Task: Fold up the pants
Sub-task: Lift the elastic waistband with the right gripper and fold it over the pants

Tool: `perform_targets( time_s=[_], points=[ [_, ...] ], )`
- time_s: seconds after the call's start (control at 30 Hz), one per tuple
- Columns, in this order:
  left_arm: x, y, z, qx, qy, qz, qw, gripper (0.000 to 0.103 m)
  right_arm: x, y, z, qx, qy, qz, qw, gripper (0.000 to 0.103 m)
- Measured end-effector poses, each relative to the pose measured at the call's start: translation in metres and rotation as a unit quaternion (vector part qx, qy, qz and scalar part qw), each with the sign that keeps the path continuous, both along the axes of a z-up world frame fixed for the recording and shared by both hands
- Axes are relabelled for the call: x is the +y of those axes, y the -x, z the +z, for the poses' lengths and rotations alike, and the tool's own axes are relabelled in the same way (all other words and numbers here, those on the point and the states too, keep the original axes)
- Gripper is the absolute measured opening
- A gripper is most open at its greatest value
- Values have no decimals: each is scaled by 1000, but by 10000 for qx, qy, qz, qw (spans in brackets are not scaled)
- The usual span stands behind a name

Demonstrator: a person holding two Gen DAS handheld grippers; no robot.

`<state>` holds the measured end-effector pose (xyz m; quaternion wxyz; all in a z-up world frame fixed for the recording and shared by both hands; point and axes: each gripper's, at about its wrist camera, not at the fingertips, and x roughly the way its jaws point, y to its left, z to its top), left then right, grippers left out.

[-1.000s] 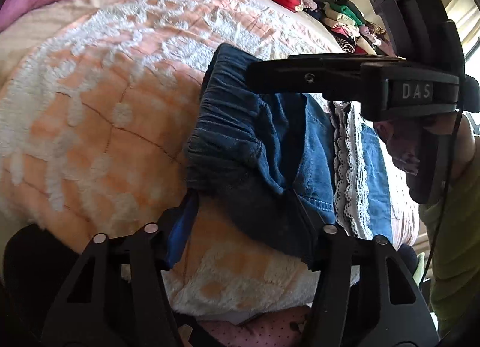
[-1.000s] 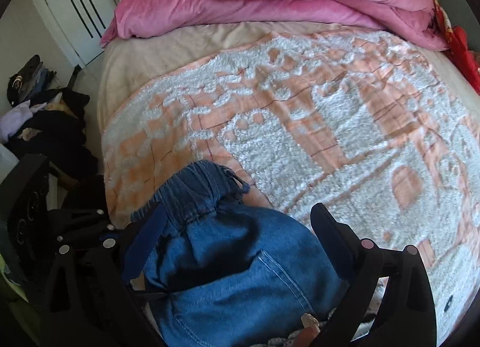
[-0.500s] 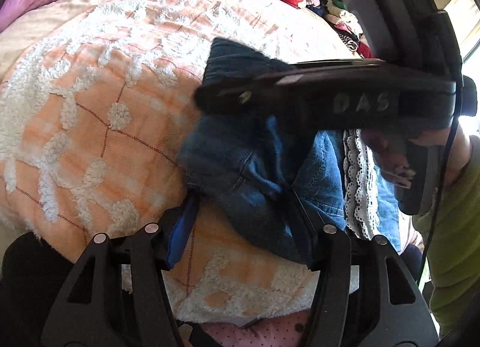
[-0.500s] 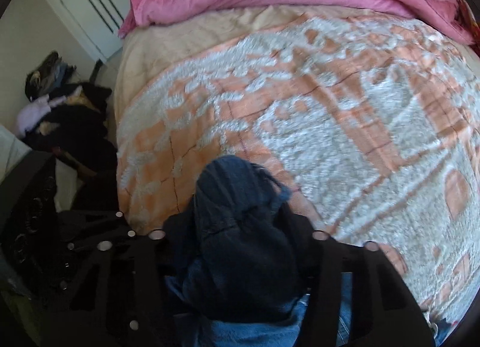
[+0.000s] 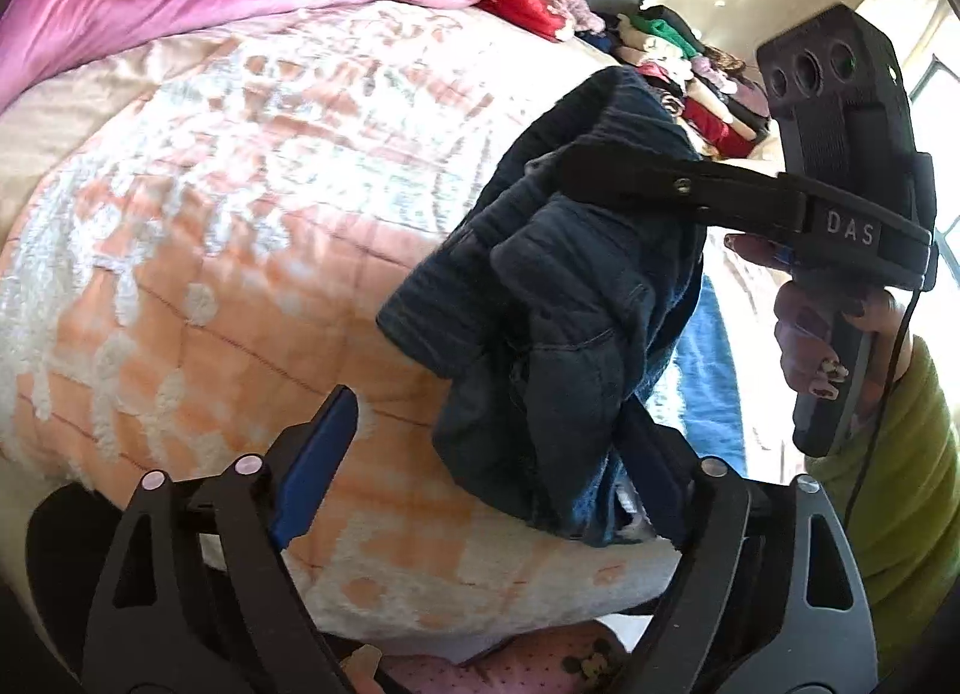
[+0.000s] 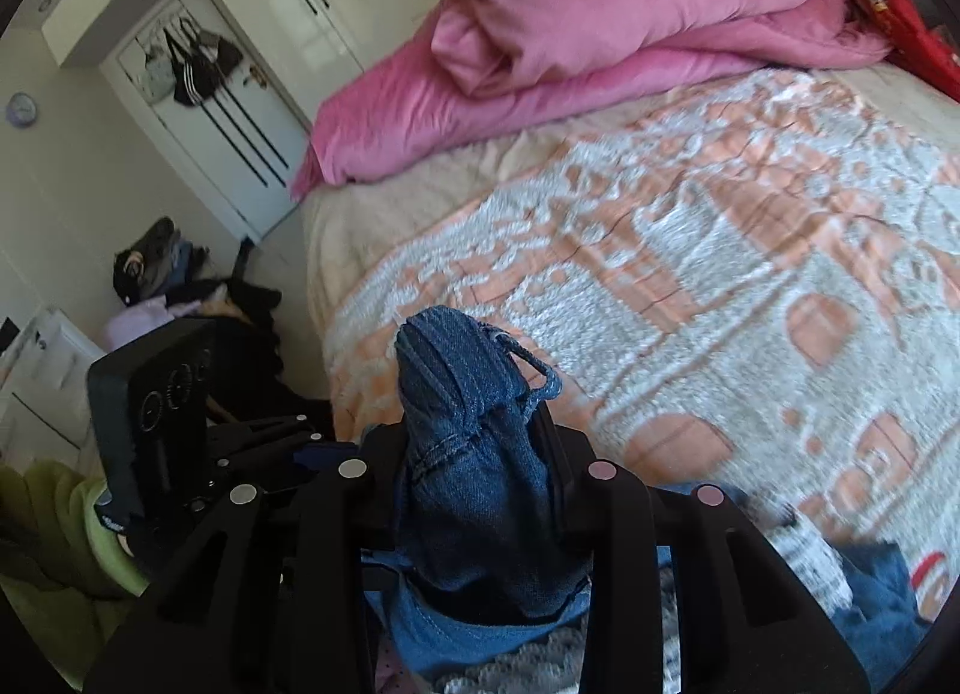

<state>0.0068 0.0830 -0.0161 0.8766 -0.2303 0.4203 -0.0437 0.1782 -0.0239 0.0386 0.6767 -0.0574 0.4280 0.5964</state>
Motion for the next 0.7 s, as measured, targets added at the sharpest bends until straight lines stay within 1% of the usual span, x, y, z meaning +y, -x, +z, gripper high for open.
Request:
perform_targets(
  time_s=[0.13,0.2,0.33,0.37,0.4,0.47,0.53,0.63,0.7],
  points=[
    [-15,-10,3,-39,-28,-150,9999,81,-27,-1,9,-53,-213,-172,9996,31],
    [-22,-13,4,-41,25,-236,9997,81,-43,-2,12,-72,-308,-259,9992,31],
    [-47,-22,8,-46,57,-542,9985,80,-71,-5,14,-76,-450,-417,9981,31],
    [-52,-25,9,-48,64,-611,9981,73,-78,-5,15,-89,-476,-458,9978,31],
    [-58,-27,10,-68,78,-688,9976,62,-84,-5,15,-98,-493,-495,9975,31],
    [-68,-31,14,-146,70,-798,9967,59,-97,-6,15,-87,-526,-583,9969,31],
    [-78,-34,19,-213,129,-904,9956,51,-109,-8,14,-79,-553,-669,9962,31],
    [-91,-37,24,-298,92,-1000,9945,50,-126,-11,13,-68,-617,-800,9949,31],
    [-98,-40,25,-345,101,-1089,9934,50,-135,-13,12,-113,-587,-892,9942,35]
  ],
)
